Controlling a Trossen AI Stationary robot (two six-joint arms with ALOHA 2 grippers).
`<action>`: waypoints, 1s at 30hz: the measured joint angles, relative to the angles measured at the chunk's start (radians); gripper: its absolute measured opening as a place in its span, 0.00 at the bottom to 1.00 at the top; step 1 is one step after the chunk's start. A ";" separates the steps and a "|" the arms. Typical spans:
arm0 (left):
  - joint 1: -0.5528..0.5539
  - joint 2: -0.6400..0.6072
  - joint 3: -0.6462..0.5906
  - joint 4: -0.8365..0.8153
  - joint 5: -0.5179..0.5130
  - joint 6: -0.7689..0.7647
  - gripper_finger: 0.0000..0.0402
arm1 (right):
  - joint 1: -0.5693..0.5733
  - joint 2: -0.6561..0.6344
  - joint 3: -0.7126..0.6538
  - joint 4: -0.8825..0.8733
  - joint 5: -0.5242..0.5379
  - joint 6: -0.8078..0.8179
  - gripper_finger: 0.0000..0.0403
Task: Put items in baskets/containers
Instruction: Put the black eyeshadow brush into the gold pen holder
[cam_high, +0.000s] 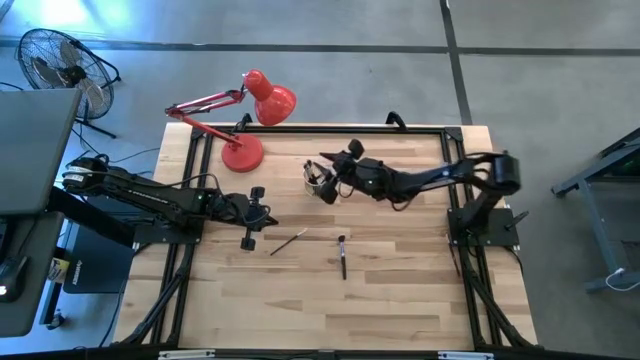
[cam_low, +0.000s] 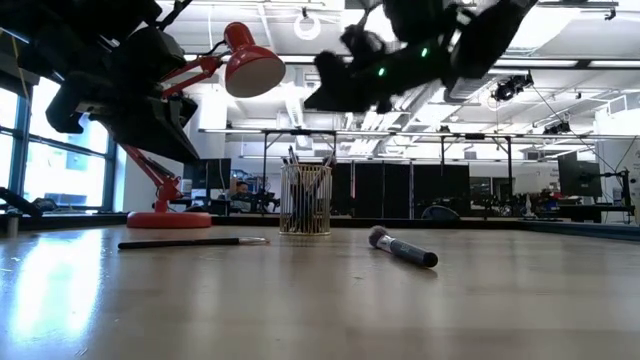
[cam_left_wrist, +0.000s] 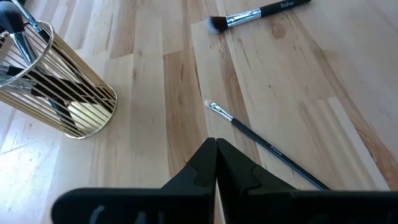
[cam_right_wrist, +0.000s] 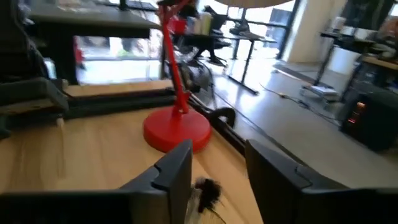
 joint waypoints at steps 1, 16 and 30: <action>0.000 0.000 0.000 0.000 0.001 0.000 0.00 | 0.013 -0.029 0.000 -0.043 0.025 0.008 0.37; 0.000 0.000 0.000 0.000 0.004 -0.007 0.00 | 0.259 -0.396 0.000 -0.988 0.108 0.725 0.23; 0.000 0.000 0.000 0.001 0.004 -0.010 0.00 | 0.489 -0.318 0.000 -1.521 -0.254 1.423 0.01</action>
